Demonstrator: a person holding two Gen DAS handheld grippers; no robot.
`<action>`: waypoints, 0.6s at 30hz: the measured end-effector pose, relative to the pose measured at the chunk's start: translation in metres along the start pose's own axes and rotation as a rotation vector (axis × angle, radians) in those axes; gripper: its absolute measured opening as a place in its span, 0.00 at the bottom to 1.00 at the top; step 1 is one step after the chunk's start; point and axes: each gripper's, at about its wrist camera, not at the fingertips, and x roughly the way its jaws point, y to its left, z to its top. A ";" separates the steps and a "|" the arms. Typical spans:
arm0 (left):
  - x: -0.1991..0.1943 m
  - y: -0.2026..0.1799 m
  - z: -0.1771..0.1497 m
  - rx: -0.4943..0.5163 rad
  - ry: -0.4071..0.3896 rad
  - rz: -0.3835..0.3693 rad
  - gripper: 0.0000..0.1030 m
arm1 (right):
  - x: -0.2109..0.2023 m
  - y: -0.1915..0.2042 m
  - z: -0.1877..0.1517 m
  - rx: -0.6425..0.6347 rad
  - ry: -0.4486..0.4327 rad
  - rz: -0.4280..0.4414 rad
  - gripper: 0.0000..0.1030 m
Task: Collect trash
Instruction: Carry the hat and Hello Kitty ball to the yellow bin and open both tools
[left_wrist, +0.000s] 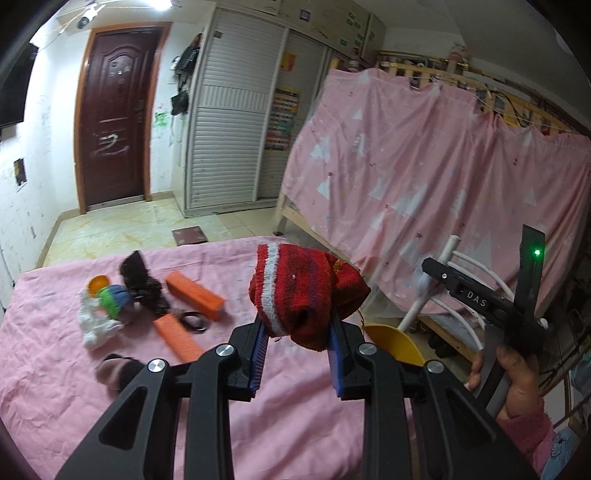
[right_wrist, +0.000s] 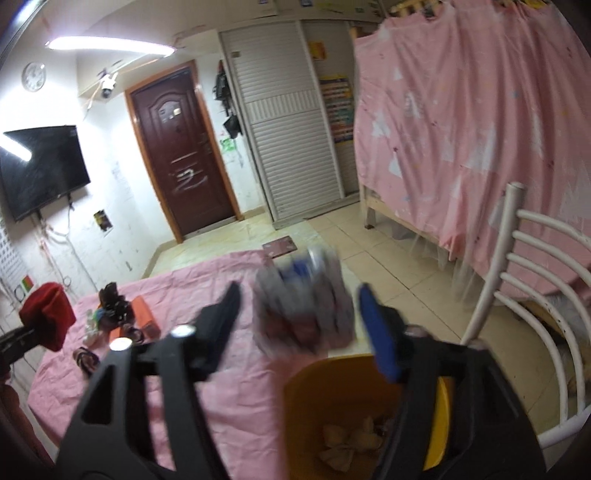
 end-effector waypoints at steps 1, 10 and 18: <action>0.004 -0.006 0.001 0.008 0.005 -0.010 0.20 | -0.001 -0.004 0.001 0.008 -0.003 -0.005 0.76; 0.037 -0.059 0.006 0.068 0.057 -0.091 0.20 | -0.013 -0.030 0.004 0.087 -0.063 -0.015 0.76; 0.074 -0.107 0.004 0.099 0.127 -0.163 0.21 | -0.035 -0.064 0.007 0.222 -0.159 -0.023 0.83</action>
